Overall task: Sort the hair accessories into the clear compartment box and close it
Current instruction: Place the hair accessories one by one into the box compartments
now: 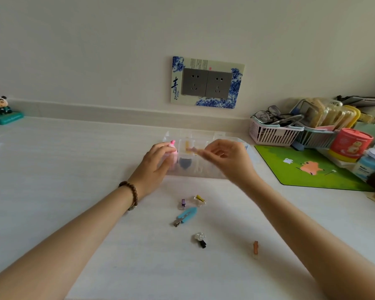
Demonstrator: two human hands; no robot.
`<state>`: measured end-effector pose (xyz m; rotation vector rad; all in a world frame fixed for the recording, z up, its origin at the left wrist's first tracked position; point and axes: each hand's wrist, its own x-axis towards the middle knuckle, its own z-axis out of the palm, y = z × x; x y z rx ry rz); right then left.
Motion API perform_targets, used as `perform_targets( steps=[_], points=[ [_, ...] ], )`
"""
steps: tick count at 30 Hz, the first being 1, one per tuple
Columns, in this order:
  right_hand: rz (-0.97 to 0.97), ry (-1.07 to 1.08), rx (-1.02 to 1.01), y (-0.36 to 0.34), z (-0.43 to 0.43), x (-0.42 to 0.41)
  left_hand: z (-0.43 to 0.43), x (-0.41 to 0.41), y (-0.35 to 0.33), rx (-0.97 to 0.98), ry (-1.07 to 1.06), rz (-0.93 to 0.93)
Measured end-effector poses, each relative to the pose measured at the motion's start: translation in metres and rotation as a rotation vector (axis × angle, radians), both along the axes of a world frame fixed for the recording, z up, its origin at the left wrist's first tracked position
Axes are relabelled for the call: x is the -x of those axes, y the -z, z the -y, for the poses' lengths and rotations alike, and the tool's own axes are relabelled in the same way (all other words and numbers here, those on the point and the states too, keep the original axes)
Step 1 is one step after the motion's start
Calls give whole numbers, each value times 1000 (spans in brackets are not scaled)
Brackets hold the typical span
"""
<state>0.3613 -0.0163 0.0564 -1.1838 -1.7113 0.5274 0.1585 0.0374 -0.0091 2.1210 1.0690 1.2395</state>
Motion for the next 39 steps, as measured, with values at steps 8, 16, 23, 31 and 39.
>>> perform_targets(
  steps=[8, 16, 23, 31, 39],
  points=[
    [131, 2, 65, -29, -43, -13, -1, 1, 2, 3, -22, -9],
    [535, 67, -105, -18, -49, -13, 1, 1, 0, 16, -22, -25],
    [551, -276, 116, 8, 1, -16, 3, 0, 0, -7, -15, -14],
    [587, -349, 311, 29, 6, -25, 2, 1, 0, -68, -10, -32],
    [293, -333, 270, 28, 7, -21, 5, 1, -2, -43, -26, -59]
  ],
)
